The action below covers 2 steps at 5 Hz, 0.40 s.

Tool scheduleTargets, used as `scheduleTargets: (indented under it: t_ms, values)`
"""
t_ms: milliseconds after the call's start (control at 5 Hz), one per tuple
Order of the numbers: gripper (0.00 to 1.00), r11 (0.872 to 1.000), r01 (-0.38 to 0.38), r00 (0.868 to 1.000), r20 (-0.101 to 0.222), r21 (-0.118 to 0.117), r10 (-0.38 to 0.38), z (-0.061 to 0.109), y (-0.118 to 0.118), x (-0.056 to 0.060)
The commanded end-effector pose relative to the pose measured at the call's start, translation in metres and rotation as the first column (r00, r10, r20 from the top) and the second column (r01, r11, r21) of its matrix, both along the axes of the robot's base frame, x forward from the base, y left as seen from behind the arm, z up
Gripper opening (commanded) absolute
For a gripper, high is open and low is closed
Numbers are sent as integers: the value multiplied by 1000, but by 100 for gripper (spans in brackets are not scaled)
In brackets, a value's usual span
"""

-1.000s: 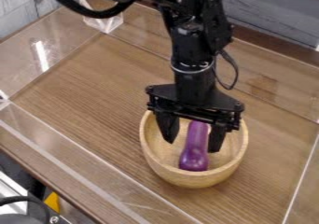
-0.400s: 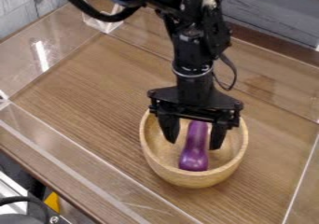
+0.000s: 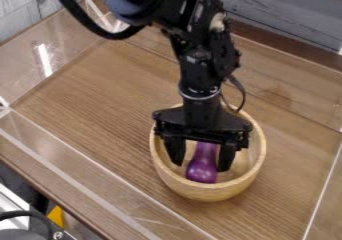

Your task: Remove the purple eggplant from inside the brown bowl and put it on the table

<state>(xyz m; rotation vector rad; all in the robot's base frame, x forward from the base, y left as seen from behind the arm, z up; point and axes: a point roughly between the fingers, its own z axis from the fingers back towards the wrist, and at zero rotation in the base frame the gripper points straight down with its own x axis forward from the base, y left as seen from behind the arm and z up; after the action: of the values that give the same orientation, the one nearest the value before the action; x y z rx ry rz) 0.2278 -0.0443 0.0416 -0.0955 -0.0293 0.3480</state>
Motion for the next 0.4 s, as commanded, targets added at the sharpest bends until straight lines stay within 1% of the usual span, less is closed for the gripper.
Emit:
scheduleTargets:
  t_ms: [0,200]
  values:
    - [0,999,41,999,25,2,-41,-1,-1,8]
    - [0,996,85,996,27,-4,-85,1,-4,12]
